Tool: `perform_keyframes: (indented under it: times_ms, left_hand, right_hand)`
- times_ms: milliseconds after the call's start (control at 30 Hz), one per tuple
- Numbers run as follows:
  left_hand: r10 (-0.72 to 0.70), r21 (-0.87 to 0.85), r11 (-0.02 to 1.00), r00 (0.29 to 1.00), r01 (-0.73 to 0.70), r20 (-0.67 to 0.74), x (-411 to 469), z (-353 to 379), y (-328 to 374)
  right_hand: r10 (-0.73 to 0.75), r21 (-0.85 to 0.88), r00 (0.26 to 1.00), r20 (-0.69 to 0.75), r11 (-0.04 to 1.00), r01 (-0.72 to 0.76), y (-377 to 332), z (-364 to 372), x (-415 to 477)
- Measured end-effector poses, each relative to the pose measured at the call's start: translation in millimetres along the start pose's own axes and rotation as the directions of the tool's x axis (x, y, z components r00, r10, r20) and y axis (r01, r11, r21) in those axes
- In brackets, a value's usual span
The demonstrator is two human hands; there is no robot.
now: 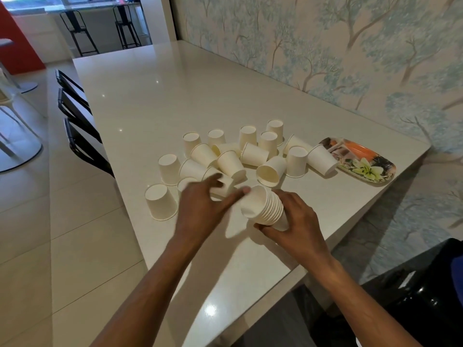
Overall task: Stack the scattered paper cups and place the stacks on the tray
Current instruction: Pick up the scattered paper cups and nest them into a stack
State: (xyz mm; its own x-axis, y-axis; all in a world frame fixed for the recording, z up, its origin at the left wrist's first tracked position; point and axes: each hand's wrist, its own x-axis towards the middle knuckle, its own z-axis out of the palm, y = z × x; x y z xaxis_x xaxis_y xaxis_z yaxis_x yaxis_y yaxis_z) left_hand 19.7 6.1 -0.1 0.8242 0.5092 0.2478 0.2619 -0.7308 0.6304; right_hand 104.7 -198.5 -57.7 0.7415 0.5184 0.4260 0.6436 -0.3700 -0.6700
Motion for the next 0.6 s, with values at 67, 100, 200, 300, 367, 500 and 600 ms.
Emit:
perform_keyframes:
  times_ms: [67, 100, 200, 300, 367, 500, 600]
  left_hand:
    - [-0.011, 0.247, 0.968, 0.995, 0.037, -0.102, 12.7, -9.1, -15.9]
    - [-0.038, 0.382, 0.922, 0.995, 0.069, -0.088, 18.6, -12.1, -22.7]
    - [-0.129, 0.636, 0.767, 0.991, 0.079, 0.033, 27.0, -12.2, -35.5]
    - [-0.116, 0.665, 0.746, 0.99, 0.03, 0.085, 23.1, -5.5, -37.5]
    - [-0.102, 0.633, 0.774, 0.991, 0.026, 0.085, 19.8, -3.2, -37.0]
    - [-0.066, 0.407, 0.913, 0.993, 0.021, 0.098, 15.7, -9.9, -27.5]
    - [-0.061, 0.122, 0.991, 0.997, 0.056, 0.036, 13.3, -22.8, -10.8]
  right_hand:
    - [0.017, 0.008, 1.0, -0.026, 1.0, -0.017, 2.5, -1.0, 0.3]
    - [0.02, 0.009, 0.999, -0.034, 1.0, -0.019, 3.2, -1.2, 0.4]
    - [0.022, 0.031, 0.999, -0.047, 0.999, -0.02, 2.9, -0.9, 1.4]
    - [0.035, 0.066, 0.998, -0.046, 0.997, -0.031, 1.3, 0.8, 2.1]
    - [0.041, 0.07, 0.998, -0.046, 0.997, -0.038, 1.6, 1.2, 1.8]
    - [0.054, 0.077, 0.997, -0.053, 0.996, -0.05, 3.3, -0.9, 0.4]
    - [0.049, 0.064, 0.997, -0.06, 0.997, -0.045, 3.3, -1.2, 0.1]
